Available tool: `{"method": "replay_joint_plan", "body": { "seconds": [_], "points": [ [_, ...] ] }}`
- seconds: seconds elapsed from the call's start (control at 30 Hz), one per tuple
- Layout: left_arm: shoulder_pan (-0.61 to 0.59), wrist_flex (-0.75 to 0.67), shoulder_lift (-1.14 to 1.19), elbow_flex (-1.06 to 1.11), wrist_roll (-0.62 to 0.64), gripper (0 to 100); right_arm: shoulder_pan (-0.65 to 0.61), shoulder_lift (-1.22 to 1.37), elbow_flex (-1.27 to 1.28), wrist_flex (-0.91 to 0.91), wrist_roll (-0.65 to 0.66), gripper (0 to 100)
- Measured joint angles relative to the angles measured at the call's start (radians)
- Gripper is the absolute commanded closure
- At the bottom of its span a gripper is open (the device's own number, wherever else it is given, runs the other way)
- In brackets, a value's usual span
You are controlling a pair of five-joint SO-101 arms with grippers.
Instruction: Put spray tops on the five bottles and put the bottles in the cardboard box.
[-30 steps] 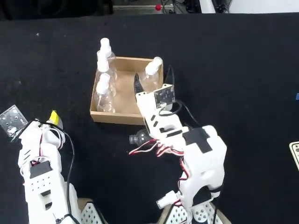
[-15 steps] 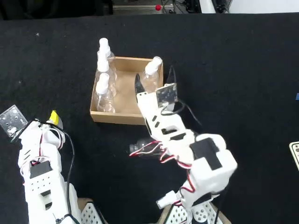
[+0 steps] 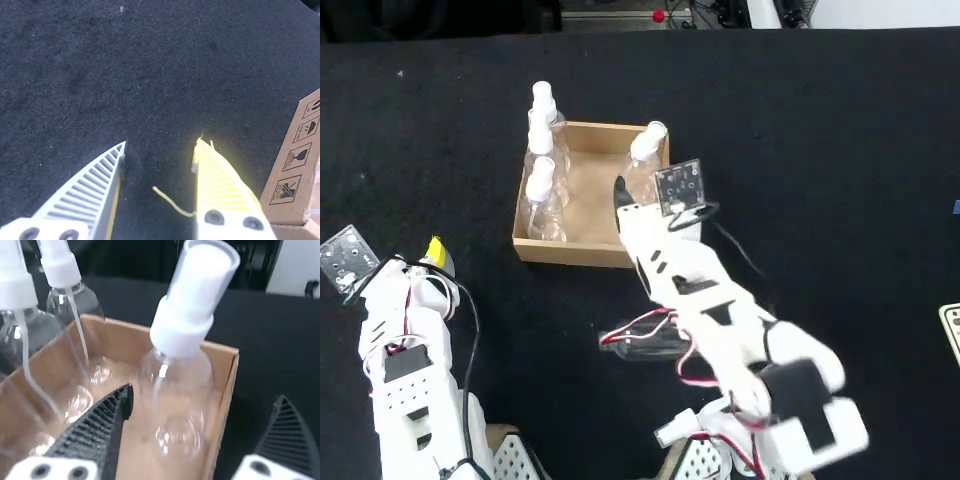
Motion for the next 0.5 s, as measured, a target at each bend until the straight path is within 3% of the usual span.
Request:
{"method": "replay_joint_plan", "body": {
  "seconds": [0.1,0.3,0.5],
  "points": [
    [0.000,0.000,0.000,0.000,0.000,81,0.000,-0.092,0.000,0.153,-0.031,62.6],
    [0.000,0.000,0.000,0.000,0.000,81,0.000,-0.281,-0.003,0.463,-0.239,62.6],
    [0.000,0.000,0.000,0.000,0.000,81,0.000,-0.468,-0.014,0.806,-0.324,62.7]
  ]
}}
